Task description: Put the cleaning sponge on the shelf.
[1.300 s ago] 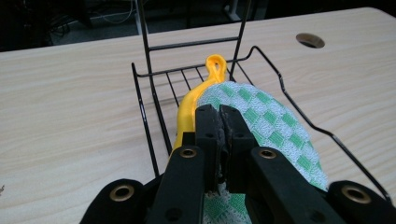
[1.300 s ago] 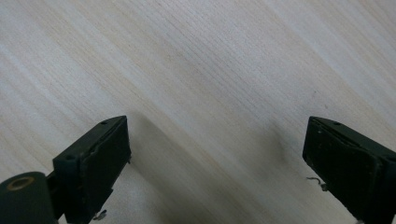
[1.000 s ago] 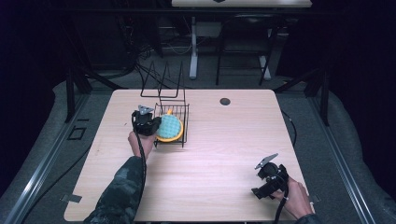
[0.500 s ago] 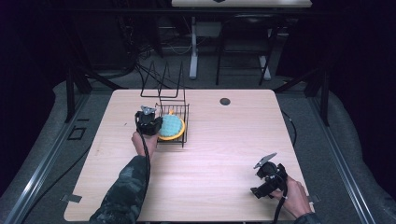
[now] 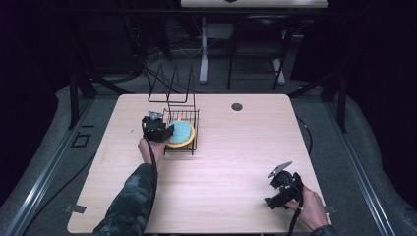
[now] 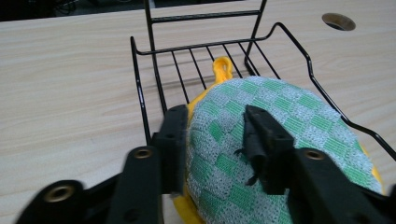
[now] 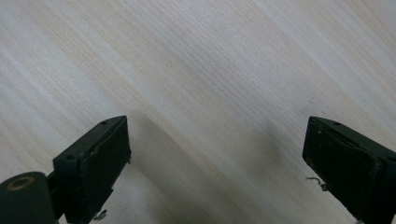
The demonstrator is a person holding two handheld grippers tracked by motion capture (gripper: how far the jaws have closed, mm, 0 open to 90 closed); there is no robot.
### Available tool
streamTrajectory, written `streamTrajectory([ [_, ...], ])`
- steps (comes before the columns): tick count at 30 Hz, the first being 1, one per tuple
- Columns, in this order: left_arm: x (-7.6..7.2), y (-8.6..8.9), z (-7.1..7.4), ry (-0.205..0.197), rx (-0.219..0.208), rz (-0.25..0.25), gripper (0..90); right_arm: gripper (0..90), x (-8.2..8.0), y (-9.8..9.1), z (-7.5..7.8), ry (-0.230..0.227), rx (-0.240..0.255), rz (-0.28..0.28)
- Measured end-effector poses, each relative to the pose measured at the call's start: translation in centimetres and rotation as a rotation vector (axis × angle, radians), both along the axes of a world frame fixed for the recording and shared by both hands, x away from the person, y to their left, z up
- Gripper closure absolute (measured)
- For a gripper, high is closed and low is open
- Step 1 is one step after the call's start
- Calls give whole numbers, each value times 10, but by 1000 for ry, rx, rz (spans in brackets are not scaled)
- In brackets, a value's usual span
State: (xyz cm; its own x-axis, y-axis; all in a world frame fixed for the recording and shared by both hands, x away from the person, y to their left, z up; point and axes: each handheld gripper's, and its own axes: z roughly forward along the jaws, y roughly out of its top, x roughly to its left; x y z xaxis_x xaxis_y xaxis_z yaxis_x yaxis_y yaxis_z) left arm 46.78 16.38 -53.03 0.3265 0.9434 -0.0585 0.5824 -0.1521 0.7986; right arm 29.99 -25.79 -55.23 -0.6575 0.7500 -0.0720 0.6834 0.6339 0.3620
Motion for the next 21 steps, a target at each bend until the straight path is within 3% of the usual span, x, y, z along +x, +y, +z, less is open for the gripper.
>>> streamTrajectory([
  [6, -6, 5, 7, 2, 2, -25, 304, 71, 0, 0, 0, -8, 5, 0],
  [10, -15, 5, 12, 1, 23, -51, 208, 72, 0, 0, 0, -8, 5, 3],
  [21, -46, 9, 36, -11, 38, -107, 92, 72, -1, 0, 1, -9, 6, -1],
])
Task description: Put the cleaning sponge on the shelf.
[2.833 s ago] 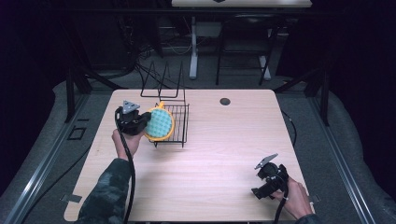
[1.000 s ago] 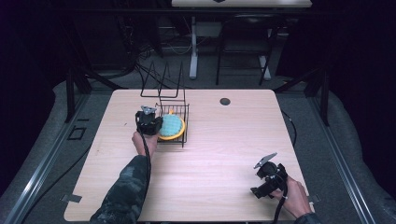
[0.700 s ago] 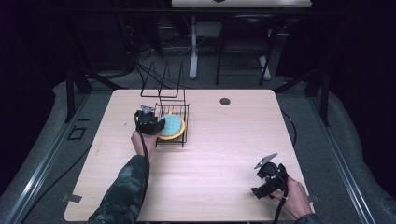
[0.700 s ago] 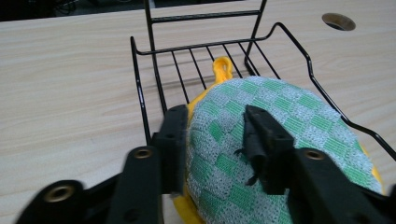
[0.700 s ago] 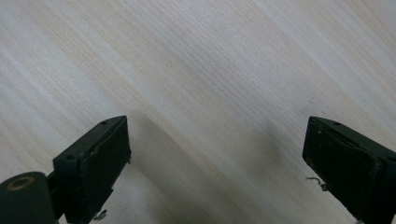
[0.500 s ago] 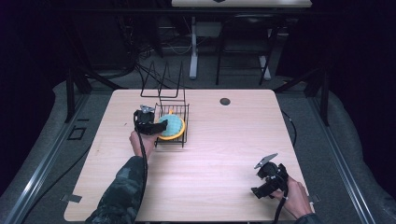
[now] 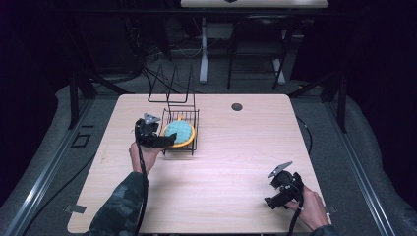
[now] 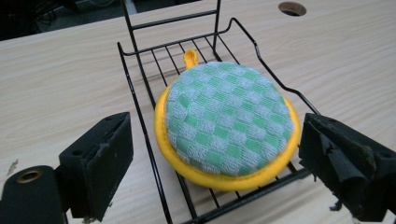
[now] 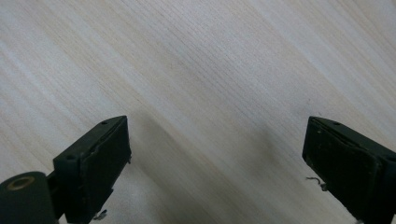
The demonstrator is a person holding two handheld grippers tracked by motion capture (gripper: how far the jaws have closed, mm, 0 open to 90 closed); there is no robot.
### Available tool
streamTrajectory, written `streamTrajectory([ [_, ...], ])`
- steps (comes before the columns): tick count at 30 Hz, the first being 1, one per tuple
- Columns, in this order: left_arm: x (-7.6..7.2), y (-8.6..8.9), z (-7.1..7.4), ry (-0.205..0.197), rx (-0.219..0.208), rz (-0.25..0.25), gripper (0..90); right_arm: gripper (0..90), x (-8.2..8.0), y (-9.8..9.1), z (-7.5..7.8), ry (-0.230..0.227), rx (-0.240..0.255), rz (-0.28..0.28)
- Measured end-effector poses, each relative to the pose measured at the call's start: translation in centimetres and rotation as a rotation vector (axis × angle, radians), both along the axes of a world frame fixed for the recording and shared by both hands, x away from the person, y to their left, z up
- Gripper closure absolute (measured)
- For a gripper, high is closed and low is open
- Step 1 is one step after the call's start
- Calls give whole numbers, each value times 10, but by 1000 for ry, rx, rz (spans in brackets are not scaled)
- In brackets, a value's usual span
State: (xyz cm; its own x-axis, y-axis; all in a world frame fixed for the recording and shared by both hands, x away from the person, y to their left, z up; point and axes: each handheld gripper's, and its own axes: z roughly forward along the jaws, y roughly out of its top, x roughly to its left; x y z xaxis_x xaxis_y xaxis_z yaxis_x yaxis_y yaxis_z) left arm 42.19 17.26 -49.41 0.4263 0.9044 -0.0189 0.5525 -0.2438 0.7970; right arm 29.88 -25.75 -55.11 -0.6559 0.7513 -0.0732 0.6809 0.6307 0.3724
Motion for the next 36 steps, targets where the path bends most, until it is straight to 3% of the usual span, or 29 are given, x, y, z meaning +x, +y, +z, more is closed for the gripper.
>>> streamTrajectory([
  [12, -34, 24, 20, 62, 38, -28, 18, 72, 0, 0, 0, 1, -4, 0],
  [19, -49, 38, 19, 104, 60, -31, 3, 73, 0, 0, -1, -2, -4, 1],
  [23, -58, 47, 17, 152, 81, -36, 2, 73, 0, 0, -1, 0, -5, 1],
  [36, -93, 75, 9, 191, 95, -4, 2, 74, 0, 0, -2, 9, -4, 4],
])
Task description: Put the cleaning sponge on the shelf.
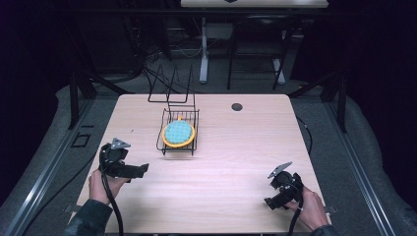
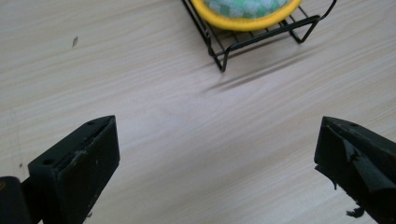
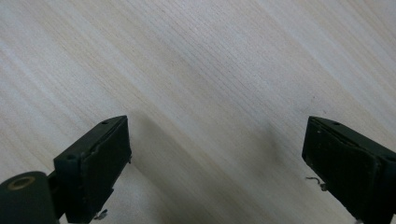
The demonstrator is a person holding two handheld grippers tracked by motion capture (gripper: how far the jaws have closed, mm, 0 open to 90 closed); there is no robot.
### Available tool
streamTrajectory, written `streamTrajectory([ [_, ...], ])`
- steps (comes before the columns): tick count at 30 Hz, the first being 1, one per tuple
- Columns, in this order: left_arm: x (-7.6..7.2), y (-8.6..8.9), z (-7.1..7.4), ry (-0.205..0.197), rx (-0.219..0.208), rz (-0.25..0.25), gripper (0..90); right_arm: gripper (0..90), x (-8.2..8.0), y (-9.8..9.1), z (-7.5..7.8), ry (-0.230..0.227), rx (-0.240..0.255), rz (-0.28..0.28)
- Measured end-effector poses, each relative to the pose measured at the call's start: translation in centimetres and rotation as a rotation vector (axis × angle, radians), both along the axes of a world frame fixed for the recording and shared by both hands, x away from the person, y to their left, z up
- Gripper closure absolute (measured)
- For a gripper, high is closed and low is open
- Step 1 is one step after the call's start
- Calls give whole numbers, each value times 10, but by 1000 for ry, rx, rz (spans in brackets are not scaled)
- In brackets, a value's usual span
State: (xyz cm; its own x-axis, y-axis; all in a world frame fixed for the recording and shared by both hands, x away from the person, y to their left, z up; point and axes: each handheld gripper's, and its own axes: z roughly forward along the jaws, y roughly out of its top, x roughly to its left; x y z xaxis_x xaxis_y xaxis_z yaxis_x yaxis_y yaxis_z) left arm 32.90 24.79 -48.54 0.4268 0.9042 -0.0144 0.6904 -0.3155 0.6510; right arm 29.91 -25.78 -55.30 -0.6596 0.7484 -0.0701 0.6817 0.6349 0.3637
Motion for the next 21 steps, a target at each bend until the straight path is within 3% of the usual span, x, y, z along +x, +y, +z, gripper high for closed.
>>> streamTrajectory([
  [4, -12, 6, -11, 27, -1, 9, 1, 74, 0, 1, -1, 0, -2, 1],
  [7, -22, 11, -18, 12, -1, 12, 1, 74, 0, 0, -1, -4, 4, -2],
  [9, -27, 16, -22, 28, -21, 19, 1, 73, 0, 0, 0, 4, 8, -8],
  [12, -34, 20, -31, 56, -8, 20, 1, 72, 0, 0, -1, 0, 18, -14],
  [15, -40, 24, -38, 52, -4, 39, 1, 72, 0, 0, -1, 2, 8, -12],
  [21, -39, 25, -47, 83, -10, 6, 1, 73, 0, 0, -1, 2, -1, -9],
])
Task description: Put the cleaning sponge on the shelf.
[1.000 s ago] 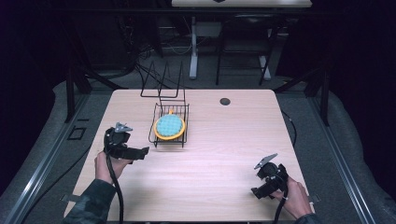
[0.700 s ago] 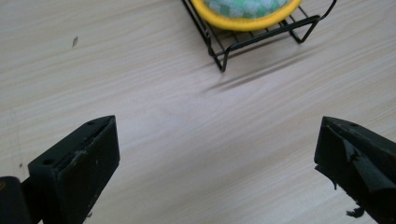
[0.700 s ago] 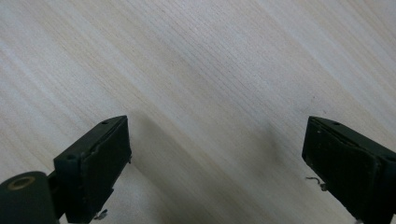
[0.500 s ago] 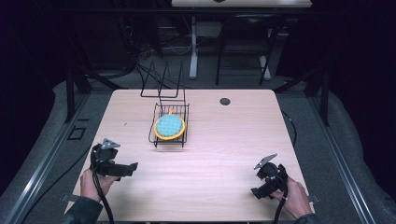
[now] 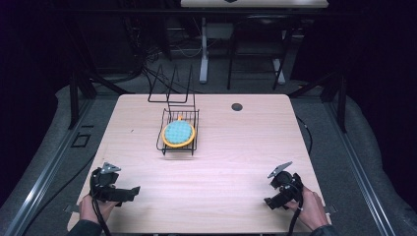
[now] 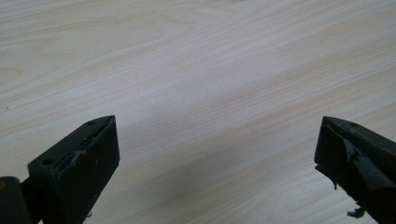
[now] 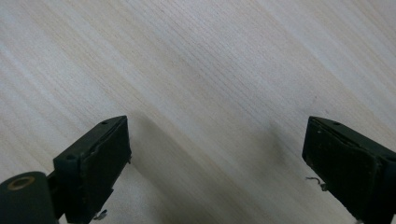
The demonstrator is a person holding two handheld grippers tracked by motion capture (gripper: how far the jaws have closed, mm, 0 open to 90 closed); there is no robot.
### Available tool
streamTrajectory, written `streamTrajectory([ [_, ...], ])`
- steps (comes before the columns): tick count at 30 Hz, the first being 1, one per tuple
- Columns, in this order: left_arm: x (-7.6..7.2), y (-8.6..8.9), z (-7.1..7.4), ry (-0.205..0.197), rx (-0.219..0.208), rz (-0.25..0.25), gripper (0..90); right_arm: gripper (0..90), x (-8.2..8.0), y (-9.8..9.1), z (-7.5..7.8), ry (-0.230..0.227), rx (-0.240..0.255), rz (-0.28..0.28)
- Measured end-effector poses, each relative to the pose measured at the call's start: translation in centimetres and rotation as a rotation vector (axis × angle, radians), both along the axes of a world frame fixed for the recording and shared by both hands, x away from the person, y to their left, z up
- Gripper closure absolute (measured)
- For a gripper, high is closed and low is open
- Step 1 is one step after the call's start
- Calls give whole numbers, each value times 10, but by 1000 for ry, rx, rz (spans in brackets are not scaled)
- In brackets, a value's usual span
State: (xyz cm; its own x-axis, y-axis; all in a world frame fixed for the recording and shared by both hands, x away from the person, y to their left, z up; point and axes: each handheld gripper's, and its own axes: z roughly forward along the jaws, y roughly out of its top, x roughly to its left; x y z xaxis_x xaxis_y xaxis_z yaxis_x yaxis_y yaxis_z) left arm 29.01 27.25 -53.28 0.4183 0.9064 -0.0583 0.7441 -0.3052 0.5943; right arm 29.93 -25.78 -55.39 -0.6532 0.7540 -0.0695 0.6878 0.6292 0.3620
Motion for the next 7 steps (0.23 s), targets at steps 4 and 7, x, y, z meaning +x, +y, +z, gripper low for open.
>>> streamTrajectory([
  [4, 2, 0, -2, 3, 4, 2, 1, 74, 1, 1, -2, -1, 2, 5],
  [7, 3, 2, -2, 1, 9, 7, 1, 74, 0, 1, -1, 4, -1, 10],
])
